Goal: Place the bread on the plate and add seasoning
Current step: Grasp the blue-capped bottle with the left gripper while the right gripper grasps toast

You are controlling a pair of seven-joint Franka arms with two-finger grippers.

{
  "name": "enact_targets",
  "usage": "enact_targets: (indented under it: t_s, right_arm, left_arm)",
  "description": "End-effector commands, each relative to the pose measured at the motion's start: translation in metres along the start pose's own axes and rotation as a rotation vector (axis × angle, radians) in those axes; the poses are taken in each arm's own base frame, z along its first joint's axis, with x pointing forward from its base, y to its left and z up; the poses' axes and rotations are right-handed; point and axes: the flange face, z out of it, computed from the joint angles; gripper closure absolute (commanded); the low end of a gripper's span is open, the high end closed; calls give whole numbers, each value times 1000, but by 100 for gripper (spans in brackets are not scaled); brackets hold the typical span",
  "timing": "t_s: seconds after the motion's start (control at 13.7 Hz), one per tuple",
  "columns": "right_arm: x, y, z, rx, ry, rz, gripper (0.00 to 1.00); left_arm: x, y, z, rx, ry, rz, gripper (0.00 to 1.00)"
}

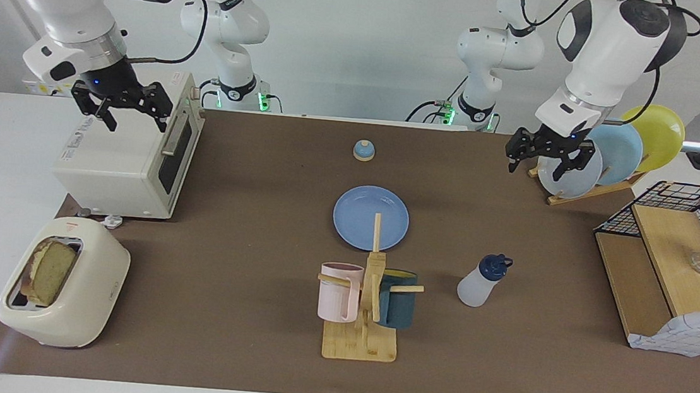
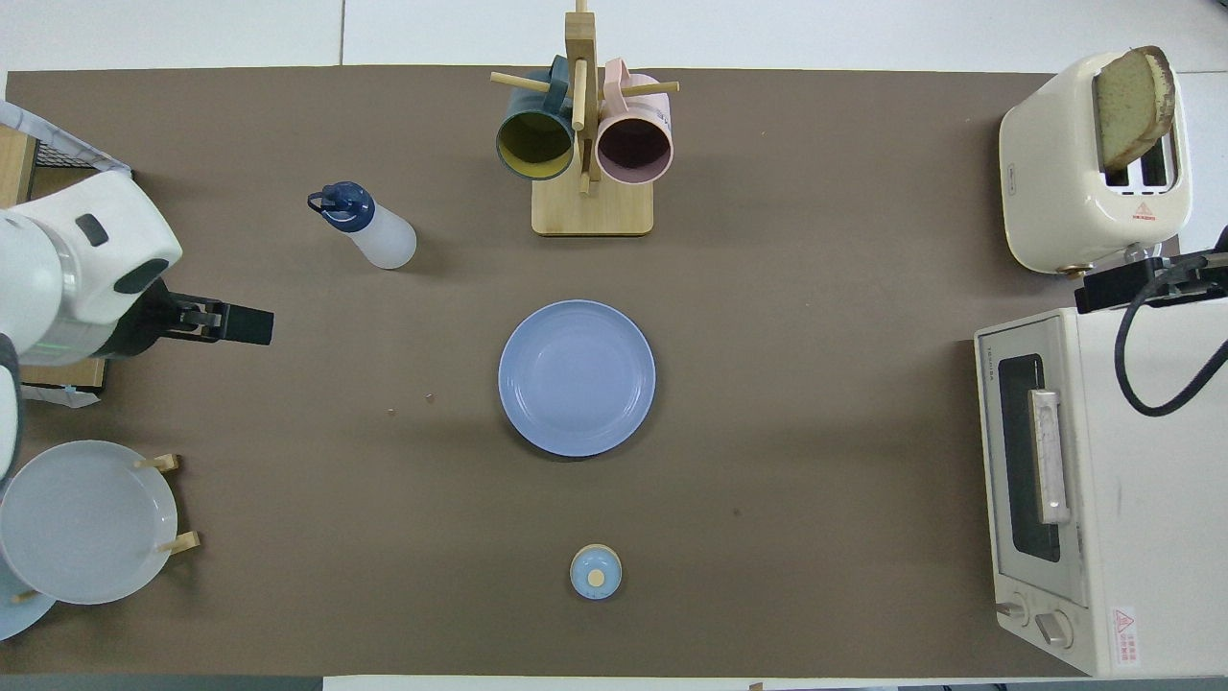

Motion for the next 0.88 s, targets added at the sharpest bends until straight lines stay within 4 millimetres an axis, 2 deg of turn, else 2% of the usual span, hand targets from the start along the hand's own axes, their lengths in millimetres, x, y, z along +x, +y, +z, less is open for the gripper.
enact_targets:
  t_s: [0.0,0.22,0.37,0.44,0.51,0.58,0.8]
  right_arm:
    - [-2,17,22,-30,101,-90,0]
    - [21,34,38,-105,179,-111,6]
    - [39,44,45,-163,239,-163,6]
    - [48,58,52,-175,260,-158,6]
    - [52,80,55,-189,284,-149,5]
    - [60,91,60,-196,307,-160,5]
    - [81,99,76,-247,402,-179,5]
  left_arm:
    - [-26,20,25,0,105,37,0]
    - [-31,39,56,-6,201,67,0]
    - [-39,50,86,-21,305,39,0]
    - [-43,50,97,-22,340,40,0]
    - [-46,50,105,-22,363,40,0]
    - [-48,50,113,-24,394,39,0]
    - [-47,49,145,-25,454,42,0]
